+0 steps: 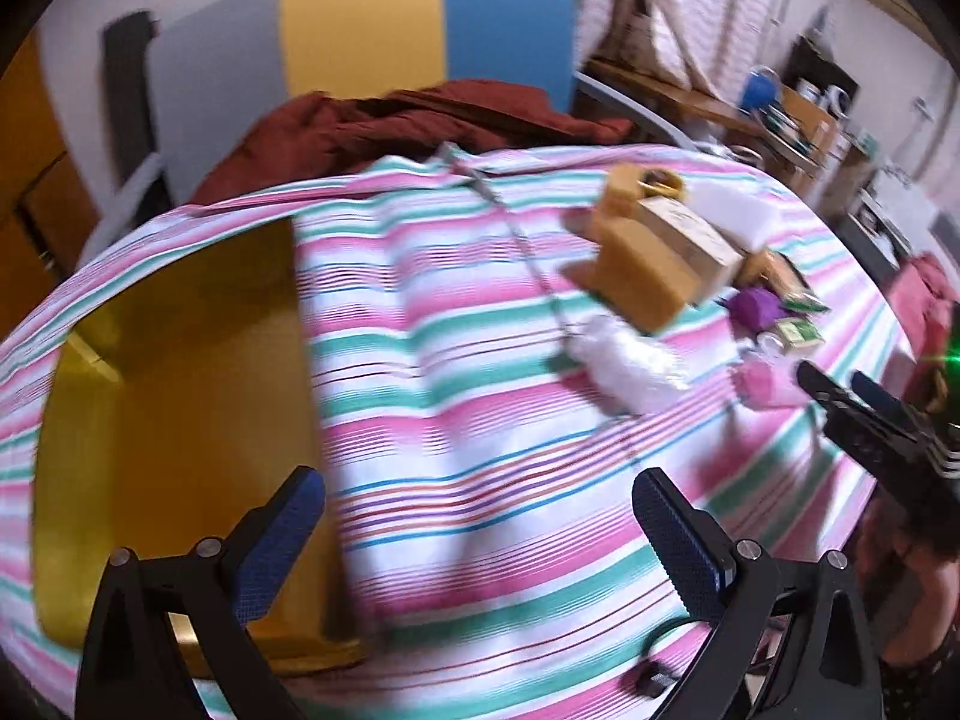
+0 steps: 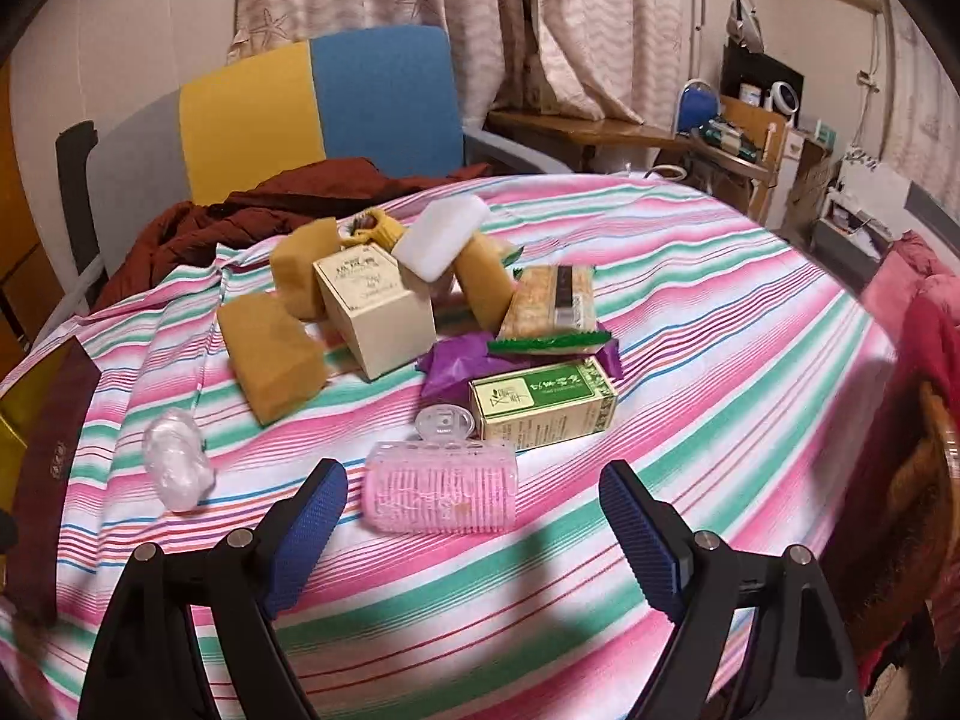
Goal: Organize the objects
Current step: 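Grasp the bubble-wrap bundle with the left tool while the right grasps the pink hair roller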
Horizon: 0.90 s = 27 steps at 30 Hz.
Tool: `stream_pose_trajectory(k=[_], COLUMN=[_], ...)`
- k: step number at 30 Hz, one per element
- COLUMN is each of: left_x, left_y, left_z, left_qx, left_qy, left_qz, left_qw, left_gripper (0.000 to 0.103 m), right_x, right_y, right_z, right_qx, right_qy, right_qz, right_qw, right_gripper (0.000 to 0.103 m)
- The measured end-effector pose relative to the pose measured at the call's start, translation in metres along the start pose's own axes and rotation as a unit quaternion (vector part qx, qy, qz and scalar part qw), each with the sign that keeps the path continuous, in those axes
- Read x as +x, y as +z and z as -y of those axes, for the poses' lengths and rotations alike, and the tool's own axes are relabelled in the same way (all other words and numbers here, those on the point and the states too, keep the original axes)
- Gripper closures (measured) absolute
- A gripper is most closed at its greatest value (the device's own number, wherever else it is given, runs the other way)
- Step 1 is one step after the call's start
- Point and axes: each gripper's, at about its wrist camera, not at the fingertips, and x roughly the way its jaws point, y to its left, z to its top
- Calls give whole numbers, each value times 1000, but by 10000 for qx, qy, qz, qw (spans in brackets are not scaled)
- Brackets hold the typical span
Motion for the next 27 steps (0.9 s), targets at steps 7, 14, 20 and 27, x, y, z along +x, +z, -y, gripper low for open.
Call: stream_pose_trajectory(k=[7,14,20,27], left_x=[34,71,90,109], left_y=[21,36,45,38], left_z=[30,48,60,69], left_qx=[193,482,662,1037], left_qy=[-470,-620,-523,-734], left_qz=[-131,-155,50,-139], left_qw=[9986,9968,9964,9918], left_gripper=[0,0,2,52], right_x=[29,35,31,25], right_y=[-1,-7,-14,-20], right_z=[-12,-9,-8,-11], right_qx=[-72,-26,-73,-87], right_qy=[123,303,337,333], right_qz=[-213,-162,-114,-128], right_qw=[9997,9994,9993,9993], right_gripper=[18,39,39,39])
